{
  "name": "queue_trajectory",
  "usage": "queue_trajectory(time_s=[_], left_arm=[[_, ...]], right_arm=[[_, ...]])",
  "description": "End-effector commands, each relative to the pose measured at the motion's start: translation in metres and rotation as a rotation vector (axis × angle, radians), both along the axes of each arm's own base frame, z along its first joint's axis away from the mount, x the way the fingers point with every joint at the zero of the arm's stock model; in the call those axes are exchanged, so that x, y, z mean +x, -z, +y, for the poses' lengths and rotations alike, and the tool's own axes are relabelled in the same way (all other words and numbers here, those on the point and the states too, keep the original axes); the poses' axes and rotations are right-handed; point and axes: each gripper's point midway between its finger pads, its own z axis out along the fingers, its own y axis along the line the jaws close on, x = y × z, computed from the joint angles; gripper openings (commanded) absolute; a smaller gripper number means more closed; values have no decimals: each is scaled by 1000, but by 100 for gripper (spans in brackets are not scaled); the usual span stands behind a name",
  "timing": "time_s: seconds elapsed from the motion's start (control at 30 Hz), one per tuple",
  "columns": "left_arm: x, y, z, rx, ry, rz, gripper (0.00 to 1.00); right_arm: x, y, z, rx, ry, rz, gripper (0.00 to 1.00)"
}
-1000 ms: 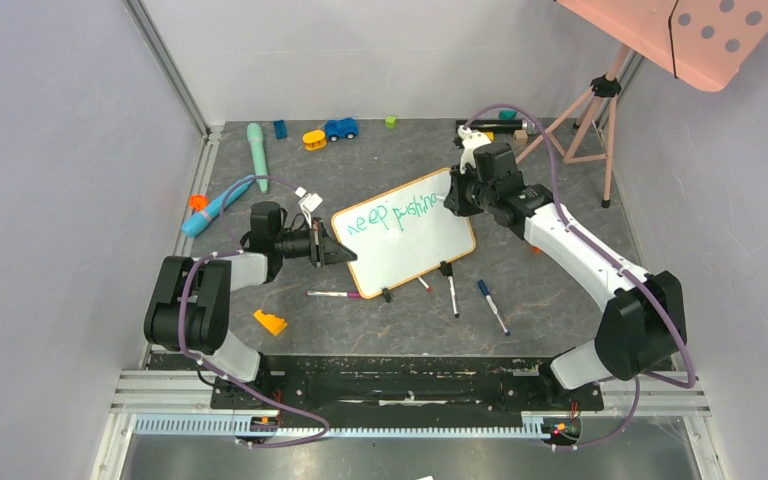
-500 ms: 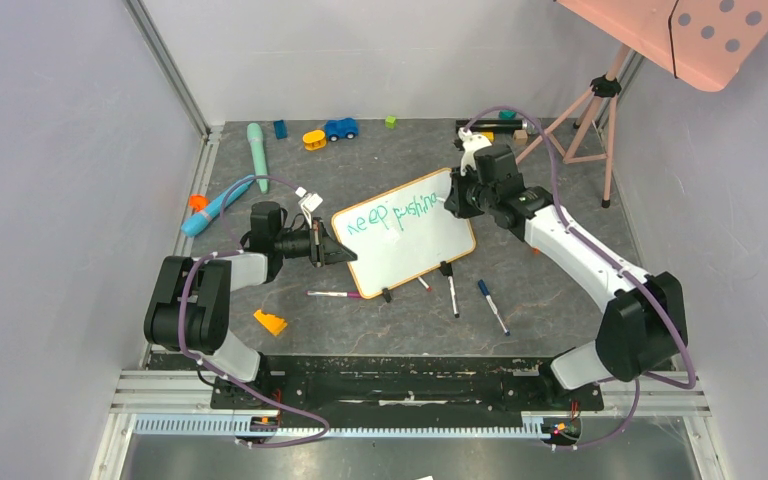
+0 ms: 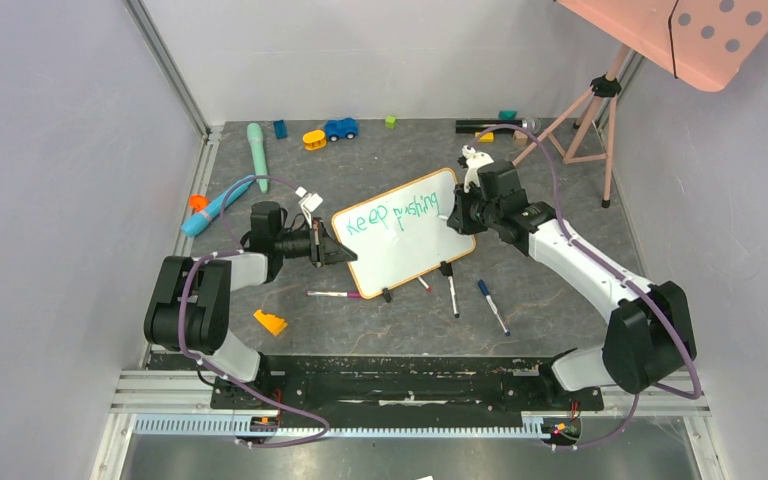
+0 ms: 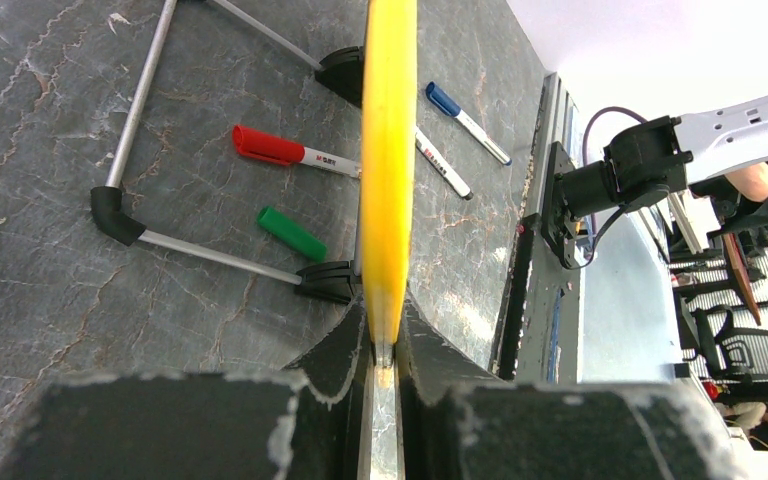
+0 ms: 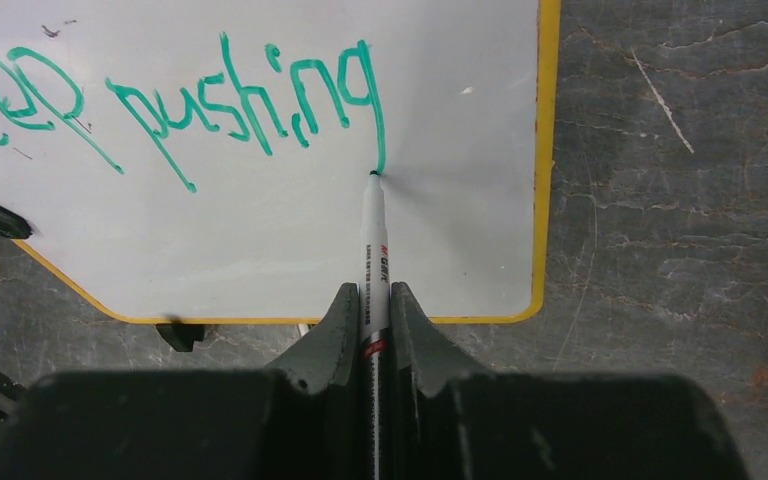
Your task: Write a sentence on the whiteboard
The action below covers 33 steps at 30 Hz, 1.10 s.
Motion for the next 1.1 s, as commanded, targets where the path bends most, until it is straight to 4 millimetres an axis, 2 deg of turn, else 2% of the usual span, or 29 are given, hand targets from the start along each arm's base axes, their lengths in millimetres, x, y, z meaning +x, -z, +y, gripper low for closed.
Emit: queue_trajectory(time_s=[0.0, 0.23, 0.37, 0.63, 1.07], left_arm=[[-3, -8, -4, -5, 39, -35, 2], [-3, -8, -4, -4, 37, -32, 2], [-2, -9, -4, -5, 40, -40, 2], [-1, -7, -5, -7, 49, -26, 2], [-3, -4, -6, -21, 54, -4, 2]], right_arm=[[6, -22, 11, 85, -20, -72, 0], [4, -54, 18, 147, -44, -125, 0], [-5, -73, 9, 151, -24, -154, 0], [-30, -73, -14, 87, 6, -146, 0], [-47, -81, -8, 127, -56, -126, 0]])
